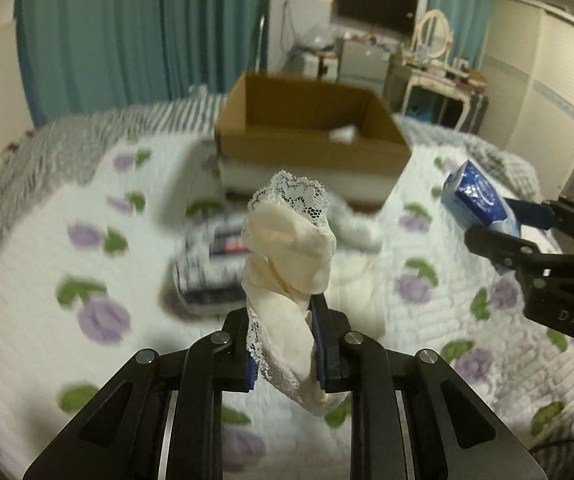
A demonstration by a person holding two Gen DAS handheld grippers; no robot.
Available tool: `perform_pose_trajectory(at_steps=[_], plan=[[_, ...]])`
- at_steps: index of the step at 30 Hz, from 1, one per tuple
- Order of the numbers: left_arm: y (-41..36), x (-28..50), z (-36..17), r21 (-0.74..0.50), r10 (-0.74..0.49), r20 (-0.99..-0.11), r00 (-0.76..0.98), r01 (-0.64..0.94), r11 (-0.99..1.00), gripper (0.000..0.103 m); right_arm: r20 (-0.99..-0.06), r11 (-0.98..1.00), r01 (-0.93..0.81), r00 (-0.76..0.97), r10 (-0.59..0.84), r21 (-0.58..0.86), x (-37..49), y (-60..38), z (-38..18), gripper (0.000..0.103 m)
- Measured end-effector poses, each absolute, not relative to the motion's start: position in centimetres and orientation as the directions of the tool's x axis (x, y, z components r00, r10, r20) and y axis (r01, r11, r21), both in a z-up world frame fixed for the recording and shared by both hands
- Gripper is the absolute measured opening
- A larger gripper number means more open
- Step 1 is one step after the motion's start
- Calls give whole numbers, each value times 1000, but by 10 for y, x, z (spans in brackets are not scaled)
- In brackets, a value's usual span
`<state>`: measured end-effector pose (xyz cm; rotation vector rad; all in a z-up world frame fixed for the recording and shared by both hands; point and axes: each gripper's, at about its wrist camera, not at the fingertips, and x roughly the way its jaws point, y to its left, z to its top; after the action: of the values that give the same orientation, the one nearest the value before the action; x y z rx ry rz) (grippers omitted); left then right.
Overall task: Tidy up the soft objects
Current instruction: 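Lift both items over the cardboard box and open both tools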
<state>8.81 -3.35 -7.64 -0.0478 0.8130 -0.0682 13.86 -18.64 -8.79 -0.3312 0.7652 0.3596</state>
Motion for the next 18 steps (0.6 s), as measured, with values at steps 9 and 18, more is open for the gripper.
perform_pose_trajectory(at_steps=[9,18], plan=[[-36,131,-10,70,-48,-610,791,114,991,20,-603,884,-421,765,226,-202,158,-163,0,53],[-24,212,17,126,-40,-563,826,133,983,20,-571,887,-410,789,228,-212,229,-135,25,53]])
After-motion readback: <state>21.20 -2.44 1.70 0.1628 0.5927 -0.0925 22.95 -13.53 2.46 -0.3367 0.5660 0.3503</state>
